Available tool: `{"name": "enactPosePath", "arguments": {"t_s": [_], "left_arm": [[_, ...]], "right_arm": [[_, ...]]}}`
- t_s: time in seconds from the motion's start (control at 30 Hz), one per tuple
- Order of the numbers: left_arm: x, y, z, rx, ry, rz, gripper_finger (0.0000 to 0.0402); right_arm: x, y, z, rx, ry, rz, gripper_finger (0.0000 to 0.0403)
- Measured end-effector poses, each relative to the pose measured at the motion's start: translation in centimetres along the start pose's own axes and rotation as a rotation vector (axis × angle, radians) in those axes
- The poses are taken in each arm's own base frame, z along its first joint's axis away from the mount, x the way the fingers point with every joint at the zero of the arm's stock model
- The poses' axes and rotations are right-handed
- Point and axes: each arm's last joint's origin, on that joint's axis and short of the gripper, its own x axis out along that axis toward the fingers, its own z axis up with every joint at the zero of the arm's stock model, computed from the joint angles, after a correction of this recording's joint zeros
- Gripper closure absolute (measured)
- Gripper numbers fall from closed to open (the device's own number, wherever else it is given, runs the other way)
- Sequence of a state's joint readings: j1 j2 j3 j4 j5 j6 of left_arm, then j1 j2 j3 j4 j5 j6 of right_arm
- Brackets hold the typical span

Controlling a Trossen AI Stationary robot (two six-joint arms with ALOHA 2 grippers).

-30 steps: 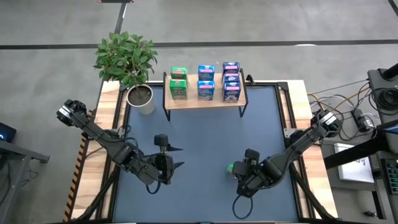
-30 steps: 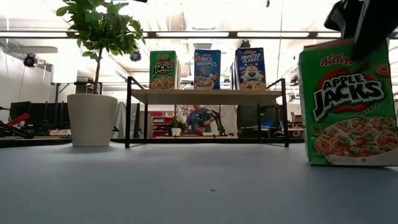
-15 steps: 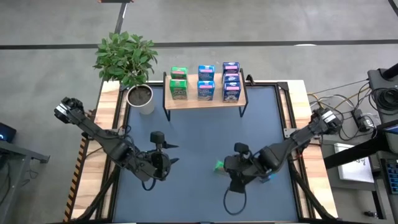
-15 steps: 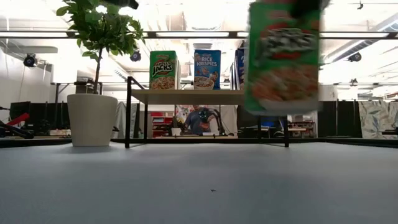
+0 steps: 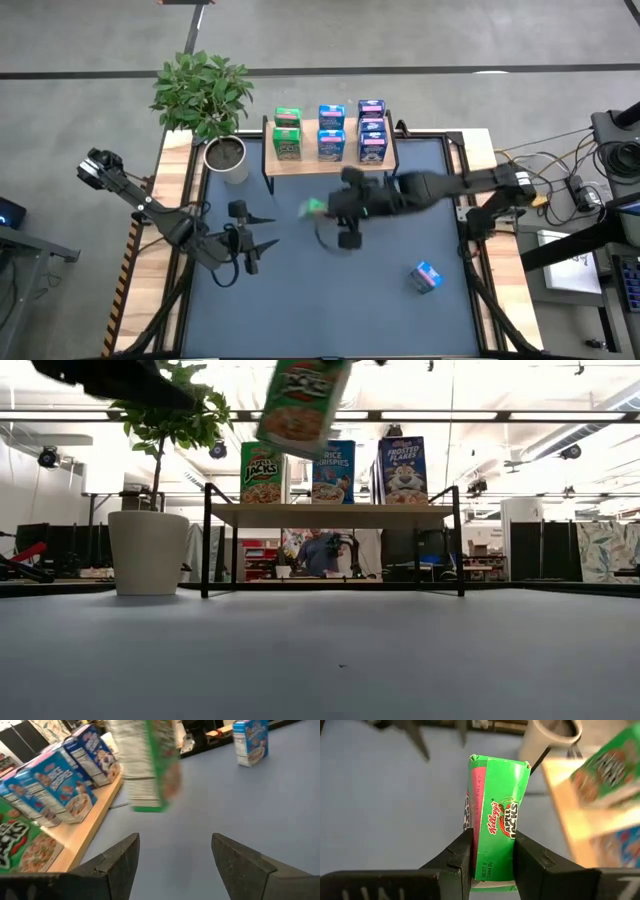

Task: Stack cereal on shelf
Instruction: Put the green cereal box on the shelf

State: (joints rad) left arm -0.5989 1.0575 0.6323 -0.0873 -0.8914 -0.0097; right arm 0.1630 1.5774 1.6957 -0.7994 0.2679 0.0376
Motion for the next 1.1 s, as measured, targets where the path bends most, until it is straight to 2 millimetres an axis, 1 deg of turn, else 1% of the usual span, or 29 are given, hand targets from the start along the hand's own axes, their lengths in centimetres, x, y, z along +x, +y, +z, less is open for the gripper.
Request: {"name": "enactPosePath", "arguments": {"t_s": [0.1, 0.23, 0.3, 0.37, 0.57, 0.67, 0.8, 0.93, 1.1], "left_arm": [[-0.2, 0.5, -0.8, 0.0, 0.003, 0.008, 0.0171], [-0.6, 1.1, -1.0, 0.007, -0.01, 0.012, 0.0171], [-0.6, 1.4, -1.2, 0.01, -0.011, 0.021, 0.0171], [-0.5, 1.7, -1.3, 0.003, -0.011, 0.043, 0.0171], [0.5, 2.2, -1.7, -0.009, 0.006, 0.096, 0.0171], [1.2, 2.5, -2.0, -0.002, 0.035, 0.127, 0.0171], [2.0, 2.8, -2.3, 0.022, 0.067, 0.159, 0.0171], [2.6, 3.4, -2.4, 0.034, 0.086, 0.192, 0.0171], [3.1, 3.9, -2.6, 0.025, 0.103, 0.223, 0.0171]], "right_arm": [[0.6, -3.2, 1.6, -0.013, -0.041, 0.02, 0.0303], [1.5, -7.0, 3.4, -0.035, -0.079, 0.018, 0.0303], [2.3, -8.6, 4.1, -0.044, -0.078, 0.027, 0.0303], [3.3, -9.6, 4.5, -0.061, -0.067, 0.032, 0.0303], [6.4, -12.1, 5.0, -0.119, 0.008, -0.005, 0.0303], [7.5, -13.3, 5.0, -0.127, 0.049, -0.013, 0.0303], [8.5, -13.9, 5.1, -0.142, 0.08, -0.016, 0.0303], [9.1, -14.2, 5.0, -0.171, 0.083, -0.015, 0.0303], [9.1, -14.5, 5.0, -0.183, 0.077, -0.018, 0.0295]]}}
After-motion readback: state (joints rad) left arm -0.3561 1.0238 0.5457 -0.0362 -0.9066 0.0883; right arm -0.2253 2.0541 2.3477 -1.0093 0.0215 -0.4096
